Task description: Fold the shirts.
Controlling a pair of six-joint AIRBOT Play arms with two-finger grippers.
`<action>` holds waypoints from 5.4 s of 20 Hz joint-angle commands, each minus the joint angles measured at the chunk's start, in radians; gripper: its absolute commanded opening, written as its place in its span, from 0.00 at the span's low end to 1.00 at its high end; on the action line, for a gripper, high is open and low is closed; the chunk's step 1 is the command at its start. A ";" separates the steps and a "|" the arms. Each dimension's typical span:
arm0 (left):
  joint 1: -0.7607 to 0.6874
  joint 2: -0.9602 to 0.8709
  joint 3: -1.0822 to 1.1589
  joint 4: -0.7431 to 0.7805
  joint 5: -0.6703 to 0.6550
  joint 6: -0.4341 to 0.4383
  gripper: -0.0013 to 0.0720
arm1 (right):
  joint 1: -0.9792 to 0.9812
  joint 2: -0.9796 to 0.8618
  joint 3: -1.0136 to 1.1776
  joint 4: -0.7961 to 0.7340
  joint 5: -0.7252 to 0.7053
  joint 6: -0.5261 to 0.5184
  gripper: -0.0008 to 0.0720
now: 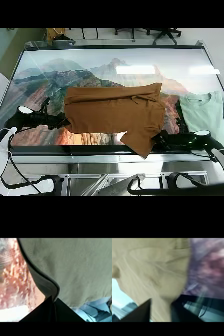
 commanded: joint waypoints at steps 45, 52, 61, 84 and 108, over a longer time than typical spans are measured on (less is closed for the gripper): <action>-0.147 -0.261 0.637 0.388 -0.045 -0.232 0.96 | 0.071 -0.384 0.768 -0.075 0.001 -0.235 0.93; -0.148 -0.247 0.753 0.372 -0.081 -0.252 0.96 | 0.113 -0.506 0.766 -0.051 0.007 -0.236 0.77; -0.269 -0.248 0.653 -0.063 0.017 -0.085 0.03 | 0.128 -0.525 0.766 0.000 0.014 -0.237 0.04; -0.837 -0.656 1.208 -0.076 -0.209 -0.212 0.03 | 0.131 -0.189 1.187 0.020 0.464 0.068 0.04; -0.006 0.582 0.478 -0.116 -0.169 0.031 0.03 | 0.846 -0.380 1.189 -0.117 -0.303 -0.006 0.51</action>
